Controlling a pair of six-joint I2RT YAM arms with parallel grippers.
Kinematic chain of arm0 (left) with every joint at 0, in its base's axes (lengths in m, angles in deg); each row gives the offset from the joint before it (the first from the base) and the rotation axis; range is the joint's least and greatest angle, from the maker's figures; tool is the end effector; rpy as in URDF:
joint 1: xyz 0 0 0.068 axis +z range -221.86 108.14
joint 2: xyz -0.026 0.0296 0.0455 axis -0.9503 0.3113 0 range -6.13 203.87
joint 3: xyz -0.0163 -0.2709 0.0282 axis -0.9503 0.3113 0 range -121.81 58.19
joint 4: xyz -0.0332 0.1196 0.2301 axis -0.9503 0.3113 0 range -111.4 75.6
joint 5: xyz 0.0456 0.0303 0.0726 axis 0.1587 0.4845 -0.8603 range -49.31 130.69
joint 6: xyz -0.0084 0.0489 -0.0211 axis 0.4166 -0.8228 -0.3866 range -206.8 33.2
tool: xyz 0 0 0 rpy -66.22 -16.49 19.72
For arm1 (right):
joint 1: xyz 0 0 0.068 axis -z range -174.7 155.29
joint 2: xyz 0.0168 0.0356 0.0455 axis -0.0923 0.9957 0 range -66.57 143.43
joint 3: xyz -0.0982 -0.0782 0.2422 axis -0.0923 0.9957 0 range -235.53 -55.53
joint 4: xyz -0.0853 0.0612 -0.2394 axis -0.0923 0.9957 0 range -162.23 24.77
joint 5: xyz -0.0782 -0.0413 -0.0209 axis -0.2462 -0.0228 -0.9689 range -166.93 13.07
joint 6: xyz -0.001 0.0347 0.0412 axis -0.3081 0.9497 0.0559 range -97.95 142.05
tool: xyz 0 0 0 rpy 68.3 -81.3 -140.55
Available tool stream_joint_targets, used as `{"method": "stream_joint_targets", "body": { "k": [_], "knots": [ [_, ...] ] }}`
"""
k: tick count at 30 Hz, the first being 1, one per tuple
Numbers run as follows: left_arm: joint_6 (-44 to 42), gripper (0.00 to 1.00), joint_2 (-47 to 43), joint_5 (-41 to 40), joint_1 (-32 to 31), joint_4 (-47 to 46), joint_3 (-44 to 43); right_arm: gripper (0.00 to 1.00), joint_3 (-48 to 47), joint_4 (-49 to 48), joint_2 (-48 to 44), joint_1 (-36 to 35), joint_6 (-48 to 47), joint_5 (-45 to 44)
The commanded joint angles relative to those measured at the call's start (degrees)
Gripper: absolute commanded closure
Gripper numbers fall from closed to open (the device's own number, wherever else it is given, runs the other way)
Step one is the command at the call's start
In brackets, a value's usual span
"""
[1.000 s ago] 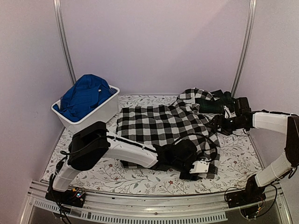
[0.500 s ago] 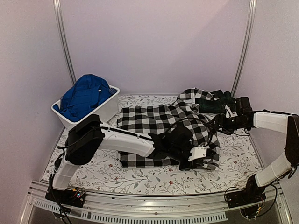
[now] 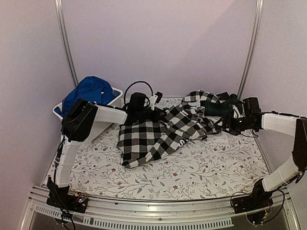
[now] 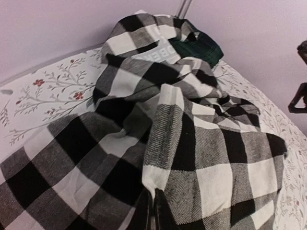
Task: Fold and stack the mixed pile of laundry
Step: Pick up the flattened shirt from the center of the board.
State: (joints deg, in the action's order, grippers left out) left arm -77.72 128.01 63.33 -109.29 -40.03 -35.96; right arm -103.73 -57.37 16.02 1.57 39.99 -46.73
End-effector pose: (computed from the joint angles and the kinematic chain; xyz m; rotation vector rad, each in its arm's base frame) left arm 0.4123 -0.3328 0.1526 0.7577 1.8797 -0.9104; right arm 0.2886 0.0367 0.2072 0.0587 2.4327 0.8107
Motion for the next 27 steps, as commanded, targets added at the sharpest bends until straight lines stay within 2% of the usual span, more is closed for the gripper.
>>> {"method": "stream_joint_targets", "body": {
  "k": [1, 5, 7, 10, 11, 17, 23, 27],
  "knots": [
    [10.19, 0.96, 5.36, 3.10, 2.26, -2.38, -3.11, 0.30, 2.47, -2.68, -0.04, 0.02, -1.35, 6.50],
    [9.59, 0.92, 7.69, 3.63, 2.46, -0.16, -6.45, 0.31, 4.26, -6.03, 1.99, -2.49, -2.29, 9.17],
    [9.41, 0.81, 8.28, 3.16, 2.66, 1.88, -8.11, 0.31, 3.95, -7.32, 3.39, -4.33, -2.62, 9.33],
    [8.73, 0.58, 7.41, 1.99, 2.76, 3.18, -8.01, 0.30, 1.54, -8.03, 6.62, -7.07, -4.25, 7.44],
    [8.21, 0.55, 6.64, 1.71, 2.75, 3.10, -7.35, 0.29, 0.48, -7.89, 7.54, -8.01, -5.03, 6.49],
    [5.93, 0.43, 0.01, -0.97, 2.97, 3.78, -1.67, 0.28, -7.94, -2.65, 14.81, -11.91, -10.70, -2.35],
    [5.17, 0.32, -6.46, -3.48, 3.38, 3.23, 3.91, 0.27, -9.17, -1.40, 16.93, -15.44, -13.76, -8.53],
    [5.35, 0.30, -9.05, -3.68, 3.88, 2.84, 6.69, 0.29, -11.53, 1.20, 19.27, -18.40, -15.27, -14.94]
  ]
}}
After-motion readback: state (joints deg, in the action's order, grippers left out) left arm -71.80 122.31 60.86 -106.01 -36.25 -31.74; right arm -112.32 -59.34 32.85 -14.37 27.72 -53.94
